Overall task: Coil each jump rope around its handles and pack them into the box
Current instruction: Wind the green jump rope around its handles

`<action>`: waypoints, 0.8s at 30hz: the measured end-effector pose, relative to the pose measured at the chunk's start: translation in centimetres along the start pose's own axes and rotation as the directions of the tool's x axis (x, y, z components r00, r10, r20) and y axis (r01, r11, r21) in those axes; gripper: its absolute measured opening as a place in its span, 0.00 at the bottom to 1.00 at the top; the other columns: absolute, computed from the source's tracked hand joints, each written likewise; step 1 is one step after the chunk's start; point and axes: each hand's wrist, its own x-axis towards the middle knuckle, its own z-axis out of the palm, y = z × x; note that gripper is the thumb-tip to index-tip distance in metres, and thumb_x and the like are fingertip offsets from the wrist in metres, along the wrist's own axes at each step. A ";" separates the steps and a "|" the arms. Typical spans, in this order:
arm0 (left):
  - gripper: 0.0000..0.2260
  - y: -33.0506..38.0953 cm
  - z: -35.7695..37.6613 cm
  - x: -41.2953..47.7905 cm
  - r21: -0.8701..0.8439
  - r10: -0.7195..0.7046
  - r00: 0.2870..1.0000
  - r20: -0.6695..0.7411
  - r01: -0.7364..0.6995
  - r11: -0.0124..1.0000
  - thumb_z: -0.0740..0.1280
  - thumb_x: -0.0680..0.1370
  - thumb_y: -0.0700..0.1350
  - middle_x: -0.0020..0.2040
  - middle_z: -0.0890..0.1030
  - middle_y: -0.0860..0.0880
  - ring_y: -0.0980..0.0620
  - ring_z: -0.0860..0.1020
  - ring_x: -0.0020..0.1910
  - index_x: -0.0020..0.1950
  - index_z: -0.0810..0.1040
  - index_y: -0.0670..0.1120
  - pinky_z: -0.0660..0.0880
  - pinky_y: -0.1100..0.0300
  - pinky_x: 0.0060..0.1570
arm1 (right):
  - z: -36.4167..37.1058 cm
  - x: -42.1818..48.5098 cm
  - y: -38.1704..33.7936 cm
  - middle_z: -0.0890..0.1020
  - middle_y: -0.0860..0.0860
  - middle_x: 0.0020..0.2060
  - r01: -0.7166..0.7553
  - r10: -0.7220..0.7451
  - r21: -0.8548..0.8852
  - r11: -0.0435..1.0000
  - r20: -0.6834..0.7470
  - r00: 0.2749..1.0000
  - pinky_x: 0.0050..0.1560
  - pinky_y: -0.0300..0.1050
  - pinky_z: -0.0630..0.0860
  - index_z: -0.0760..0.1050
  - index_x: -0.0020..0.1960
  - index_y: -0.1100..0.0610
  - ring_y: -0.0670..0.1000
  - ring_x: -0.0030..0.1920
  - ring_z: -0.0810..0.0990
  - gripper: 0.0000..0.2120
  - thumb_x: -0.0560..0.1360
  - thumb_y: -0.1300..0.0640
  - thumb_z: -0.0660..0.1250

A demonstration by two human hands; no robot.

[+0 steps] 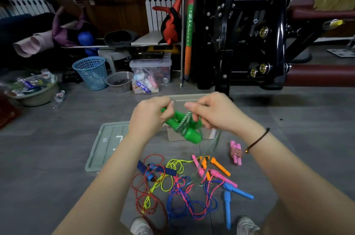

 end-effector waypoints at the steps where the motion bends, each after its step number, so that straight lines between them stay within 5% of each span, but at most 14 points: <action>1: 0.13 0.2 -0.1 0.0 -0.079 0.025 0.999 0.030 -0.022 0.997 0.57 0.74 0.53 0.26 0.66 0.49 0.50 0.65 0.29 0.33 0.61 0.49 0.62 0.58 0.30 | -0.5 0.3 0.5 0.72 0.49 0.17 -0.006 0.006 -0.004 1.000 -0.048 0.999 0.28 0.37 0.69 0.75 0.29 0.55 0.44 0.19 0.69 0.21 0.76 0.44 0.64; 4: 0.19 1.0 -0.3 0.1 -0.398 -0.076 0.991 0.115 0.116 0.910 0.58 0.73 0.55 0.25 0.69 0.44 0.55 0.66 0.29 0.30 0.71 0.42 0.63 0.57 0.30 | -1.1 1.3 1.8 0.71 0.50 0.18 -0.059 0.065 0.086 0.995 -0.072 0.995 0.26 0.37 0.67 0.75 0.29 0.56 0.45 0.20 0.66 0.22 0.74 0.42 0.66; 7: 0.17 2.0 -0.8 0.1 -0.669 -0.236 0.936 0.262 0.352 0.655 0.62 0.75 0.51 0.24 0.73 0.51 0.58 0.69 0.25 0.31 0.75 0.41 0.65 0.65 0.25 | -0.5 1.9 2.3 0.69 0.52 0.19 -0.080 0.087 0.218 0.973 -0.025 0.996 0.25 0.37 0.63 0.72 0.27 0.57 0.46 0.20 0.64 0.23 0.75 0.44 0.66; 11: 0.16 2.7 -0.2 0.9 -0.829 -0.533 0.806 0.257 0.467 0.308 0.57 0.82 0.43 0.23 0.71 0.55 0.58 0.65 0.20 0.35 0.70 0.45 0.61 0.69 0.21 | 0.0 2.9 3.1 0.75 0.60 0.28 -0.079 0.106 0.453 0.888 -0.034 0.994 0.36 0.45 0.69 0.76 0.36 0.67 0.53 0.27 0.71 0.20 0.75 0.49 0.68; 13: 0.13 3.0 0.1 1.4 -0.874 -0.640 0.718 0.272 0.462 0.148 0.56 0.83 0.46 0.26 0.73 0.54 0.58 0.64 0.21 0.39 0.69 0.45 0.58 0.69 0.18 | -0.2 2.9 3.4 0.78 0.53 0.26 -0.083 0.105 0.477 0.875 -0.019 0.994 0.33 0.46 0.75 0.77 0.40 0.63 0.49 0.21 0.69 0.13 0.79 0.57 0.63; 16: 0.10 3.2 0.7 1.4 -0.863 -0.673 0.659 0.336 0.502 0.060 0.57 0.82 0.51 0.36 0.75 0.50 0.58 0.67 0.22 0.44 0.67 0.47 0.60 0.68 0.20 | 0.0 2.6 3.6 0.81 0.52 0.31 -0.119 0.093 0.471 0.874 0.078 0.993 0.38 0.49 0.78 0.77 0.48 0.60 0.48 0.23 0.72 0.11 0.81 0.55 0.59; 18: 0.07 3.0 1.0 1.2 -0.824 -0.685 0.674 0.276 0.533 0.192 0.60 0.82 0.48 0.40 0.75 0.51 0.59 0.71 0.25 0.46 0.68 0.47 0.67 0.65 0.25 | 0.5 2.2 3.2 0.82 0.52 0.34 -0.157 0.090 0.396 0.905 0.183 0.979 0.40 0.50 0.78 0.75 0.51 0.59 0.48 0.24 0.74 0.12 0.82 0.55 0.56; 20: 0.04 2.5 1.1 1.0 -0.649 -0.630 0.770 0.102 0.532 0.544 0.62 0.80 0.46 0.42 0.75 0.53 0.57 0.76 0.33 0.49 0.69 0.46 0.71 0.59 0.37 | 1.1 1.6 2.4 0.82 0.52 0.35 -0.184 0.098 0.295 0.938 0.283 0.954 0.37 0.46 0.76 0.74 0.54 0.59 0.48 0.25 0.75 0.12 0.82 0.54 0.54; 22: 0.06 2.0 1.0 0.7 -0.415 -0.503 0.864 0.012 0.462 0.784 0.64 0.80 0.44 0.44 0.76 0.51 0.49 0.74 0.42 0.52 0.70 0.42 0.65 0.59 0.41 | 1.4 0.9 1.6 0.82 0.53 0.36 -0.182 0.105 0.195 0.964 0.350 0.931 0.31 0.41 0.72 0.72 0.56 0.61 0.47 0.23 0.75 0.13 0.83 0.55 0.52; 24: 0.08 1.6 0.9 0.3 -0.270 -0.384 0.923 -0.003 0.369 0.889 0.64 0.79 0.44 0.48 0.77 0.46 0.48 0.72 0.45 0.52 0.70 0.40 0.61 0.61 0.41 | 1.4 0.3 1.1 0.81 0.53 0.33 -0.145 0.090 0.127 0.981 0.364 0.927 0.27 0.38 0.70 0.73 0.54 0.61 0.46 0.20 0.72 0.13 0.83 0.56 0.52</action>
